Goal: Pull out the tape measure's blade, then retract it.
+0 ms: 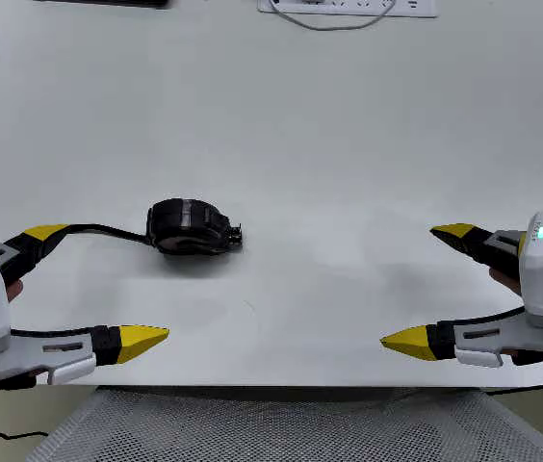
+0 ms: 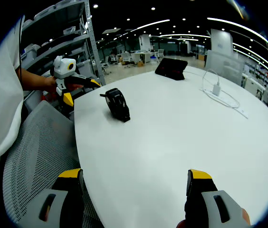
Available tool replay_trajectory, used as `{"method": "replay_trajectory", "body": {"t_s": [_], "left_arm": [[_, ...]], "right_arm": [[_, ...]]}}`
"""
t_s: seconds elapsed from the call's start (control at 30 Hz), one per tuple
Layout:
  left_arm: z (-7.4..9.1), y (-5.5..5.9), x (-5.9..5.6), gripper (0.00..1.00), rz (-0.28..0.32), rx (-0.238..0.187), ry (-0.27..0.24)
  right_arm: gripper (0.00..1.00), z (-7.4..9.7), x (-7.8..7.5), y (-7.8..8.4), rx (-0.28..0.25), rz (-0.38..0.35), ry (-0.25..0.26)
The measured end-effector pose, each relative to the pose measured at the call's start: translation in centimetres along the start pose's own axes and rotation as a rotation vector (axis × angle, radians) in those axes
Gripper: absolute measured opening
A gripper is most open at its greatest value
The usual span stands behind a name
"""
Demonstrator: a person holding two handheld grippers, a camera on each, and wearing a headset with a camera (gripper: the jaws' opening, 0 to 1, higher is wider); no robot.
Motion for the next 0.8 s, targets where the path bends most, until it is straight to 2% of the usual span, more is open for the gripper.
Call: {"method": "replay_trajectory", "body": {"t_s": [0.3, 0.53, 0.8], "left_arm": [[-0.04, 0.02, 0.15, 0.99, 0.003, 0.004, 0.001], [-0.07, 0.05, 0.2, 0.99, 0.003, 0.008, -0.001], [-0.03, 0.0, 0.22, 0.99, -0.002, 0.011, 0.003]], "right_arm": [[0.89, -0.04, -0.01, -0.2, -0.015, 0.008, 0.001], [0.85, -0.02, -0.03, -0.19, -0.011, 0.006, -0.003], [0.86, -0.06, -0.04, -0.25, -0.002, 0.01, -0.002]]}}
Point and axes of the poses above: the centre of the closed fingertips' face, and the gripper's own axes: z roughly backward along the fingers, x roughly to its left, y roughly out of its underside, the point moved 10 cm from there along z, roughly backward along the fingers, and after that the axes turned 10 degrees about x, right-handed, at the moved point
